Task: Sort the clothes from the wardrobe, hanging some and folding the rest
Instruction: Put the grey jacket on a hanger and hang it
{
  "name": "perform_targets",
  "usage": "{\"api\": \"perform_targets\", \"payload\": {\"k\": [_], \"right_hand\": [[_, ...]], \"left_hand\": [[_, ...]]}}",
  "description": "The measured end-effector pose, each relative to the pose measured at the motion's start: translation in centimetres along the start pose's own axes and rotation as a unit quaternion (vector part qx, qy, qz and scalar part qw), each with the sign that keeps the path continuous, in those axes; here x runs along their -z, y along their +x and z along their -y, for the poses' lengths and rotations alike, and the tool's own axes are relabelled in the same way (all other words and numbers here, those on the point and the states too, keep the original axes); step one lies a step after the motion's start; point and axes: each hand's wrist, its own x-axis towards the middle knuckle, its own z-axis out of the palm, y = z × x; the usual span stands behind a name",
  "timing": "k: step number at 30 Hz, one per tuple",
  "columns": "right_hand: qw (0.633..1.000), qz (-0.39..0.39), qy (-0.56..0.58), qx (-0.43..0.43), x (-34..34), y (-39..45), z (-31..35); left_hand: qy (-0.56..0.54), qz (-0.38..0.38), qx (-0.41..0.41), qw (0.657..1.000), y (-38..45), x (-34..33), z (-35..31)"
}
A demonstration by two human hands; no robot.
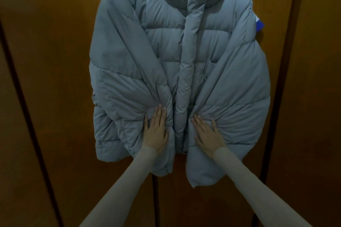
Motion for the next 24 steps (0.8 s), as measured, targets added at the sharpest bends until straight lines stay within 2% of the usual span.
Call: {"api": "perform_targets", "payload": {"k": [2, 4, 7, 12, 24], "right_hand": [[0.999, -0.033, 0.028, -0.020, 0.8, -0.6, -0.1], [0.999, -0.041, 0.023, -0.011, 1.7, -1.1, -0.3], [0.998, 0.019, 0.051, -0.009, 3.5, -1.9, -0.4], [0.987, 0.062, 0.149, -0.007, 5.3, -3.4, -1.3], [0.960, 0.074, 0.271, 0.016, 7.8, -8.5, -5.8]], "left_hand": [[-0.003, 0.028, 0.020, 0.999, -0.6, 1.0, -0.4], [-0.011, 0.026, 0.030, 0.999, -0.8, 2.2, -0.8], [-0.019, 0.023, 0.033, 0.999, -1.4, 3.8, -1.6], [-0.033, 0.039, 0.064, 0.997, -2.7, 5.7, -3.7], [-0.085, 0.044, 0.183, 0.978, -6.8, 8.6, -9.8]]}}
